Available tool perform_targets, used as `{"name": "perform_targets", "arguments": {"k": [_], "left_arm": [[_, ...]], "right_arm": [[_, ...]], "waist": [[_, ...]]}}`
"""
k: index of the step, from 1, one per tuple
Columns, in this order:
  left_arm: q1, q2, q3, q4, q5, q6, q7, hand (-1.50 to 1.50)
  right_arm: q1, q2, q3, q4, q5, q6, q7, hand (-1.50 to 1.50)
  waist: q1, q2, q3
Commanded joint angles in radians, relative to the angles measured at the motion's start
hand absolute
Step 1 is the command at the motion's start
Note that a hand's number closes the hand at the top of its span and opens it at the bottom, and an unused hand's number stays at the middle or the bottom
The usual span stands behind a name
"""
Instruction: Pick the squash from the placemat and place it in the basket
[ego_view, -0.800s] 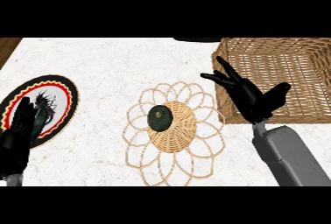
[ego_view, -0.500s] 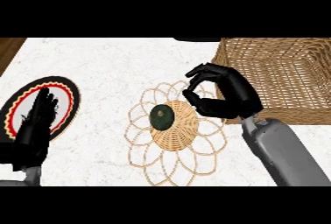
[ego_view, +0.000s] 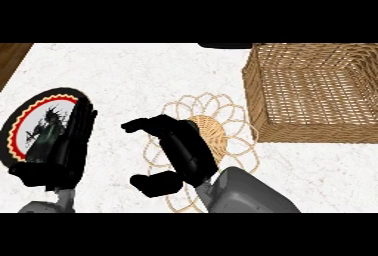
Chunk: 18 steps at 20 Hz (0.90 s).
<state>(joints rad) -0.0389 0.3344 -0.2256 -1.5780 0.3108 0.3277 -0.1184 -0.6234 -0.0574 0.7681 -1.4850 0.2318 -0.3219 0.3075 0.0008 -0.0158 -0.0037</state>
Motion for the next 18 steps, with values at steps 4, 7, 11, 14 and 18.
{"name": "perform_targets", "arguments": {"k": [4,7,11,14,18], "left_arm": [[0.006,0.0,0.018,-0.009,0.001,0.023,0.023,0.0],[0.032,-0.013,0.003,-0.007,-0.01,0.037,0.02,0.0],[0.03,-0.004,0.014,-0.016,0.005,0.012,0.011,0.0],[-0.003,-0.004,-0.005,-0.03,-0.009,0.017,0.046,0.0],[0.001,-0.029,-0.027,-0.054,-0.025,0.044,0.066,0.0]], "right_arm": [[-0.182,-0.05,0.021,0.086,0.396,-0.064,0.429,-1.5],[-0.308,-0.069,0.013,0.076,0.437,0.13,0.64,-1.5],[-0.446,-0.073,0.005,0.044,0.342,0.463,0.813,-1.5],[-0.517,0.023,-0.014,0.018,0.243,0.629,0.959,-1.5],[-0.58,0.055,-0.114,-0.001,0.08,0.733,1.05,-1.5]], "waist": [[-0.043,-0.021,-0.003],[-0.046,-0.028,-0.005],[-0.03,-0.021,-0.004],[-0.025,-0.012,0.0],[-0.013,-0.003,0.002]]}}
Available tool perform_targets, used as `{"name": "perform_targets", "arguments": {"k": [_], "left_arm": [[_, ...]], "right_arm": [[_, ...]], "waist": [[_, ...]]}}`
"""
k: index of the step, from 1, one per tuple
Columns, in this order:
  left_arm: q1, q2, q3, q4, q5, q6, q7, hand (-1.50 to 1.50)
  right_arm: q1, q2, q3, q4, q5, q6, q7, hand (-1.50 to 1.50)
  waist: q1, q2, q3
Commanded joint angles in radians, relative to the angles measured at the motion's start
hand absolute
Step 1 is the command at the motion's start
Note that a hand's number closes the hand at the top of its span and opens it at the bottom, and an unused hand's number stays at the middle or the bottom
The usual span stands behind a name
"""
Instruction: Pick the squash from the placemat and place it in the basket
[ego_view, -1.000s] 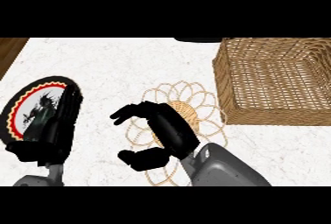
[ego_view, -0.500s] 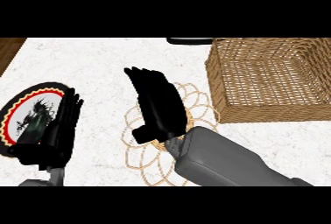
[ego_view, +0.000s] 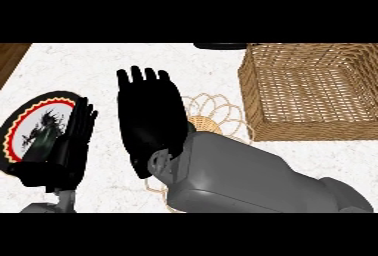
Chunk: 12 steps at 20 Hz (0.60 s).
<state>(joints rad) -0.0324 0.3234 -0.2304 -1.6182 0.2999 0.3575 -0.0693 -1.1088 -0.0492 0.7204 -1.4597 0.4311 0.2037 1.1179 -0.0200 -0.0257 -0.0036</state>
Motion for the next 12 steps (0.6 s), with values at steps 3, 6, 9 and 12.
{"name": "perform_targets", "arguments": {"k": [3,6,9,12], "left_arm": [[-0.007,-0.013,0.001,0.014,-0.011,-0.006,-0.019,0.0],[-0.029,0.002,0.016,-0.045,0.002,0.0,0.04,0.0],[-0.002,-0.011,-0.014,-0.018,-0.026,-0.001,0.01,0.0],[0.009,-0.023,-0.012,-0.034,-0.027,0.011,0.007,0.0]], "right_arm": [[-0.103,0.047,-0.067,0.011,-0.162,0.19,0.27,-1.5],[-0.115,0.048,-0.046,0.034,-0.155,0.173,0.293,-1.5],[-0.148,0.048,-0.001,0.13,-0.149,0.185,0.292,-1.5],[-0.087,0.048,0.042,0.116,-0.125,0.184,0.296,-1.5]], "waist": [[0.012,0.016,0.001],[0.014,0.015,0.002],[0.021,0.016,0.001],[0.007,0.014,0.002]]}}
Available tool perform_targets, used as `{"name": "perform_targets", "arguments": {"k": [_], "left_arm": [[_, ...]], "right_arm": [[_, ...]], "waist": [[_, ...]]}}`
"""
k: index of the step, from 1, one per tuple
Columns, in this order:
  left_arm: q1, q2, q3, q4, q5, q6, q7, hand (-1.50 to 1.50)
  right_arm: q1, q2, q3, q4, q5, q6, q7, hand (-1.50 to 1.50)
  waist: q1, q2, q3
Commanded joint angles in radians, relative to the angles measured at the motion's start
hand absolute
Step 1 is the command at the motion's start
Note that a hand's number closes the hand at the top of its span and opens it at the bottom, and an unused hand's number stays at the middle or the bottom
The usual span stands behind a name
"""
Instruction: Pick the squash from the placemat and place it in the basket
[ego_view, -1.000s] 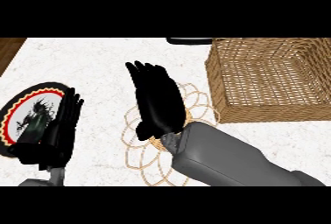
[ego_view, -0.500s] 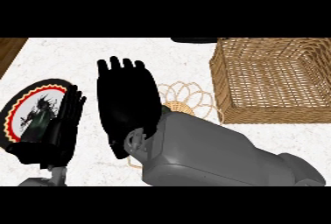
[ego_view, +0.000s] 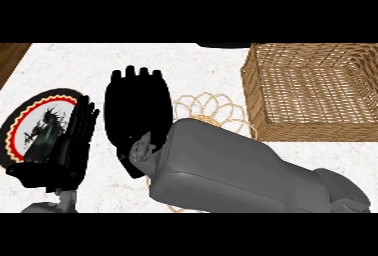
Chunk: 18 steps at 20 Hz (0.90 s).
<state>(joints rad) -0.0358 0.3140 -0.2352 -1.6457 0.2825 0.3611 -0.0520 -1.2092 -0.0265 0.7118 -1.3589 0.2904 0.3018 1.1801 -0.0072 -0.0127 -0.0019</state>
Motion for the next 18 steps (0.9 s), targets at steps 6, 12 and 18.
{"name": "perform_targets", "arguments": {"k": [6,12,18], "left_arm": [[-0.031,-0.013,0.01,-0.005,-0.027,0.025,0.031,0.0],[-0.005,-0.018,0.002,-0.017,-0.023,-0.008,0.035,0.0],[0.01,-0.038,0.029,0.026,-0.024,-0.04,-0.037,0.0]], "right_arm": [[0.068,-0.004,0.035,0.019,0.035,0.069,0.187,-1.5],[0.183,0.008,0.061,-0.051,0.094,0.047,0.172,-1.5],[0.217,0.024,0.058,-0.024,0.169,0.026,0.115,-1.5]], "waist": [[-0.008,0.006,0.002],[-0.002,0.007,0.002],[0.003,0.01,0.001]]}}
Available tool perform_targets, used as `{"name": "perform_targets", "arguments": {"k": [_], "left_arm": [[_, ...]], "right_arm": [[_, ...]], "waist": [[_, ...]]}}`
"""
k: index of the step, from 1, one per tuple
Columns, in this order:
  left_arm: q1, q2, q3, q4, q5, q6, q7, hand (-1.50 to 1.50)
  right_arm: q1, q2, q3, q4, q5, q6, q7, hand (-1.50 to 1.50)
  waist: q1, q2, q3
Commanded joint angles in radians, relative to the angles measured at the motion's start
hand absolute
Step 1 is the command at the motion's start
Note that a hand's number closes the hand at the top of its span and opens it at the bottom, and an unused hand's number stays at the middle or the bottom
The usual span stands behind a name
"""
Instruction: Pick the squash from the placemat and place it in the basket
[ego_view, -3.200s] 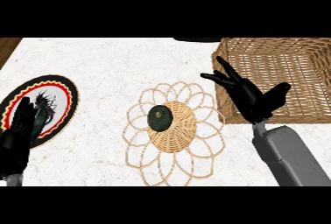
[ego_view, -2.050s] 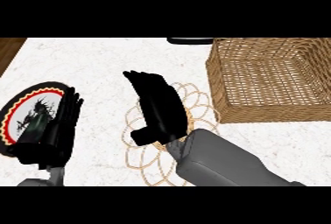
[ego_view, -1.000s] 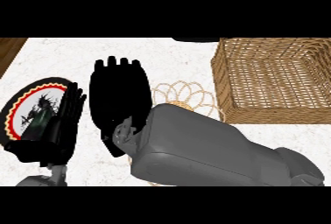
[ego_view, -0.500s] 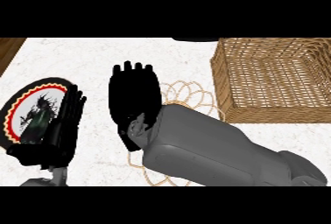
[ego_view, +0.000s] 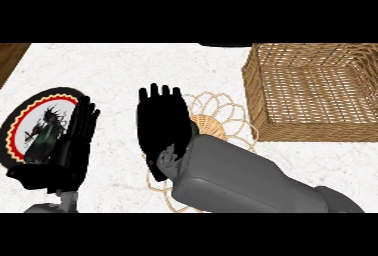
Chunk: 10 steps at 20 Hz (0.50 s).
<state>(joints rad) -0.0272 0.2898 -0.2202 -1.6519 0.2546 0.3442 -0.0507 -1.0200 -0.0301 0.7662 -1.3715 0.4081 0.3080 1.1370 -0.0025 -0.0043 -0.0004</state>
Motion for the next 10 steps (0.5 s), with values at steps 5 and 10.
{"name": "perform_targets", "arguments": {"k": [5,10], "left_arm": [[0.001,-0.022,0.006,0.003,-0.012,-0.014,0.0,0.0],[-0.014,-0.049,-0.012,0.025,-0.046,-0.009,-0.003,0.0]], "right_arm": [[0.046,0.023,0.005,-0.001,0.115,0.024,0.138,-1.5],[0.109,0.029,0.046,0.029,0.157,-0.034,0.105,-1.5]], "waist": [[0.001,0.001,0.0],[0.006,0.002,0.0]]}}
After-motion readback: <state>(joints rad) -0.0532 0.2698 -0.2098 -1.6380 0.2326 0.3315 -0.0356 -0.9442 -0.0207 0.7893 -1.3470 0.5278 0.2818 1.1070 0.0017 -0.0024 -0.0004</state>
